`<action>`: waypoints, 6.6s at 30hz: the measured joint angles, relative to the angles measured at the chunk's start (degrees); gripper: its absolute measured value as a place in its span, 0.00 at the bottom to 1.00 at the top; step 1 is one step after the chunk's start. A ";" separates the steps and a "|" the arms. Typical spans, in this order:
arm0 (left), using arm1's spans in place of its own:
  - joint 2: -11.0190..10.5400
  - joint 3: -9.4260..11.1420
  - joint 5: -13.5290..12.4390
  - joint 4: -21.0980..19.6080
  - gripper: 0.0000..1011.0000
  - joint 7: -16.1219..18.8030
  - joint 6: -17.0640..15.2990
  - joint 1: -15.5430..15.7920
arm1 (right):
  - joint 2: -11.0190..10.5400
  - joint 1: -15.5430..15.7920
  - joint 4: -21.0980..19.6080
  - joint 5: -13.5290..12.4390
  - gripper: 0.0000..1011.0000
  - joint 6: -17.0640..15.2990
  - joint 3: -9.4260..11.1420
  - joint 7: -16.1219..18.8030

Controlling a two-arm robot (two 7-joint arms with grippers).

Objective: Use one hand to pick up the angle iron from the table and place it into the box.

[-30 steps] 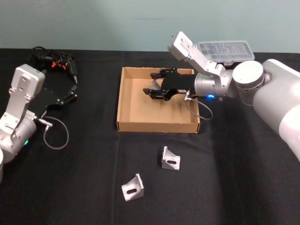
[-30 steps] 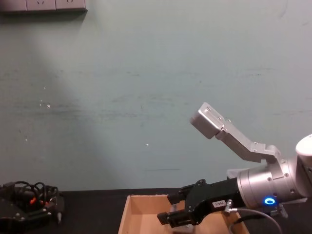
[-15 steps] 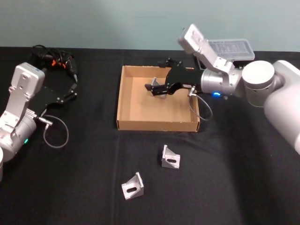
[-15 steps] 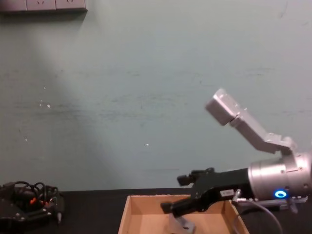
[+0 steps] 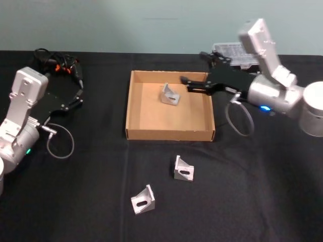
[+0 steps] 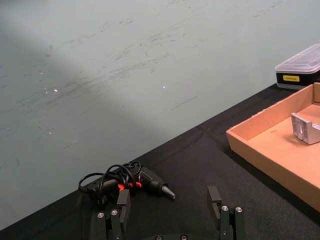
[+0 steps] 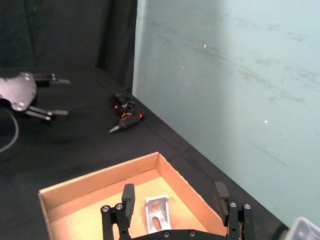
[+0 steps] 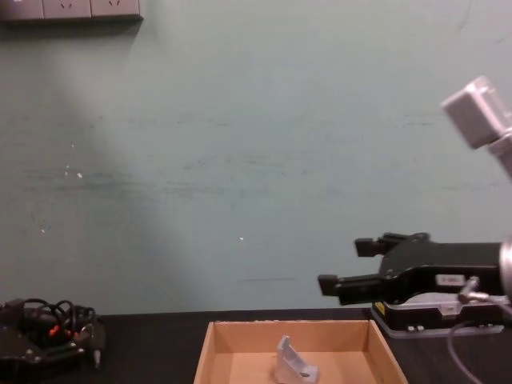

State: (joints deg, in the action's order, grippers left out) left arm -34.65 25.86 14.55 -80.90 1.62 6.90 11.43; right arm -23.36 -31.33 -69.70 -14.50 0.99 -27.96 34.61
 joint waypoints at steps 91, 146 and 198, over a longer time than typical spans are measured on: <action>0.00 0.00 0.00 0.00 0.99 0.00 0.00 0.00 | -11.11 5.19 -9.55 -7.62 0.99 -6.70 -14.94 14.48; 0.00 0.00 0.00 0.00 0.99 0.00 0.00 0.00 | -8.36 1.97 -10.60 -5.03 0.46 -3.77 -8.44 1.90; 0.00 0.00 0.00 0.00 0.99 0.00 0.00 0.00 | -3.73 1.02 -4.46 -1.92 0.99 -2.48 -4.35 4.78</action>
State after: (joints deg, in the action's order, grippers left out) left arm -34.64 25.86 14.55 -80.90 1.62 6.91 11.43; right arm -27.08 -30.32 -74.17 -16.42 -1.49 -32.31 39.40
